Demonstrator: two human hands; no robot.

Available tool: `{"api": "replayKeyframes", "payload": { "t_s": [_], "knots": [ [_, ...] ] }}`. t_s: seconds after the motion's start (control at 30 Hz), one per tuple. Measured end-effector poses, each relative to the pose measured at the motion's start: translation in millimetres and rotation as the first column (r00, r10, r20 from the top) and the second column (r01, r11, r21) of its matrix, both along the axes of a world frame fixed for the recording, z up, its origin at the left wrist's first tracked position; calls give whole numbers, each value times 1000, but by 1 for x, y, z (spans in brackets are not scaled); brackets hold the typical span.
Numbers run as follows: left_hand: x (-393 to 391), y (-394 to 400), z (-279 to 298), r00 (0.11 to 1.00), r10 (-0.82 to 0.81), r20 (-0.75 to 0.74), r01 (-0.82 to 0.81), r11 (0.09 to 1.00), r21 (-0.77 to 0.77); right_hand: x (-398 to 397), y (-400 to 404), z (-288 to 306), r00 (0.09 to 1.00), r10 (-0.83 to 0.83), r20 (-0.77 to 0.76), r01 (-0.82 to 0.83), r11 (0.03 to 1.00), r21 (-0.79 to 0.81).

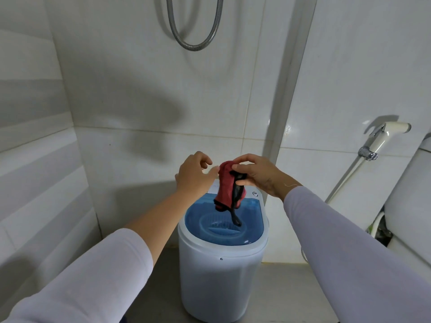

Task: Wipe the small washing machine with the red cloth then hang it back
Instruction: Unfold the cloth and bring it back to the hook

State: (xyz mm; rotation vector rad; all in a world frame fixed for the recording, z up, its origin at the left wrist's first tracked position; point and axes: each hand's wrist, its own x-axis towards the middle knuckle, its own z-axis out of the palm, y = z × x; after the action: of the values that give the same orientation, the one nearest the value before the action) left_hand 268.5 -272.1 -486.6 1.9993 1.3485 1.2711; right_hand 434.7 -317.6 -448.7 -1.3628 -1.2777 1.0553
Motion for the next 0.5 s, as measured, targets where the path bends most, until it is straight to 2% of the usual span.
{"api": "replayKeyframes", "payload": {
  "t_s": [0.07,0.17,0.37,0.5],
  "knots": [
    [3,-4,2,998,-59,28,60,998,-29,1,1,-3,999,-38,26,38,999,18],
    [8,-8,0,987,-163,-1,162,977,-136,2,1,-5,998,-55,-18,55,998,17],
    [15,-4,-5,973,-227,38,230,960,-157,4,3,3,986,-45,-163,35,997,-69],
    [11,3,0,982,-189,11,188,968,-165,11,10,8,992,-28,122,32,999,-32]
  ]
}}
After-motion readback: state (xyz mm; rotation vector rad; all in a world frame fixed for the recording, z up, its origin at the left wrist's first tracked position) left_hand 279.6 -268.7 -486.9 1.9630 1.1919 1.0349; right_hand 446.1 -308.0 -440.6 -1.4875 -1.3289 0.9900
